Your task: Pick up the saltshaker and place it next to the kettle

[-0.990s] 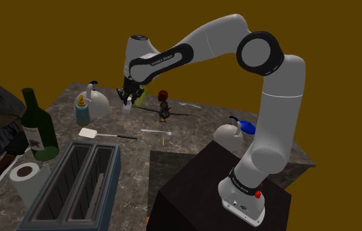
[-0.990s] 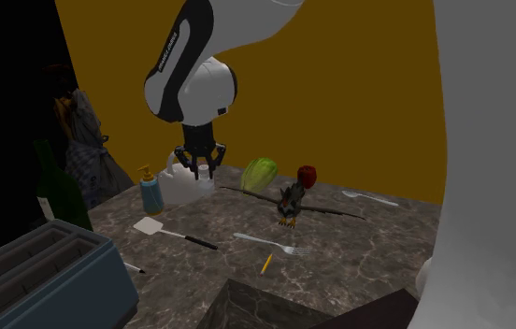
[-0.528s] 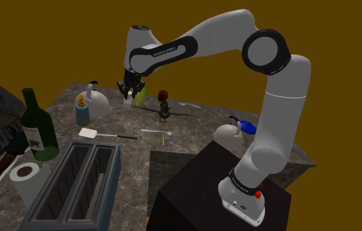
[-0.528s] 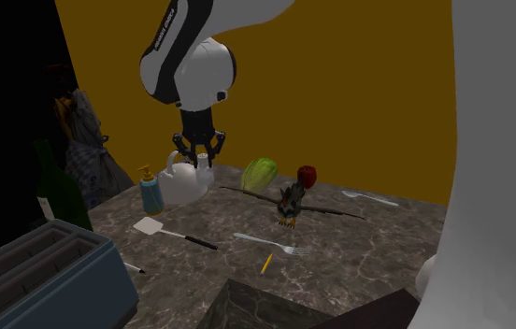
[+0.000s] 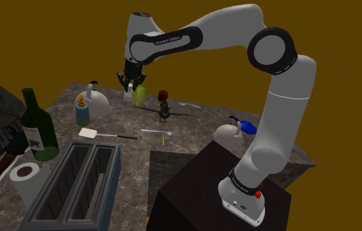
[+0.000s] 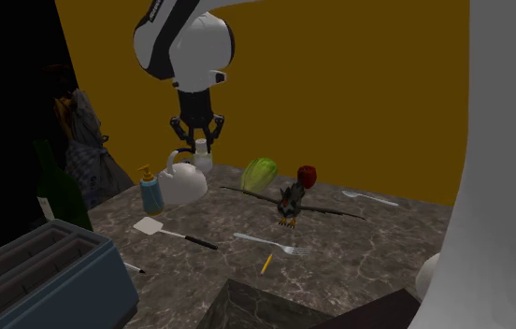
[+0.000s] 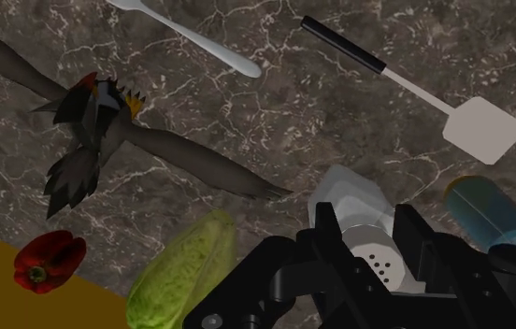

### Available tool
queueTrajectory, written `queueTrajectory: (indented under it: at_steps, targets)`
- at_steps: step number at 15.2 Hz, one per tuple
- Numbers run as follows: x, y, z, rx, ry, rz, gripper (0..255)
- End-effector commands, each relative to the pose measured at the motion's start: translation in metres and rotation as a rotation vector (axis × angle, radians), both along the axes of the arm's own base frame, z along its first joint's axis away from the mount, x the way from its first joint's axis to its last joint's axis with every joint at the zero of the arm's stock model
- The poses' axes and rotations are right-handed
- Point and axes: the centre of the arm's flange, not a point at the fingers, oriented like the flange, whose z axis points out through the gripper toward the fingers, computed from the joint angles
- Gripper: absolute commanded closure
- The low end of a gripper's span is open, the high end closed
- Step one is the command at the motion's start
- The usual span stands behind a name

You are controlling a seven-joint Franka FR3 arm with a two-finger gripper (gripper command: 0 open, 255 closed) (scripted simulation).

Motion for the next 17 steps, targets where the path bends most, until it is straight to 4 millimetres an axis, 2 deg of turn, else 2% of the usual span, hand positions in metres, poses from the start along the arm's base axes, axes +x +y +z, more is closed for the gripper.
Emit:
queueTrajectory:
  at_steps: [1, 9, 17]
  targets:
    - [0.0, 0.0, 0.01, 0.0, 0.0, 0.0, 255]
    - [0.0, 0.0, 0.05, 0.0, 0.0, 0.0, 255]
    - [-0.059, -0.088, 0.05, 0.0, 0.0, 0.0, 255]
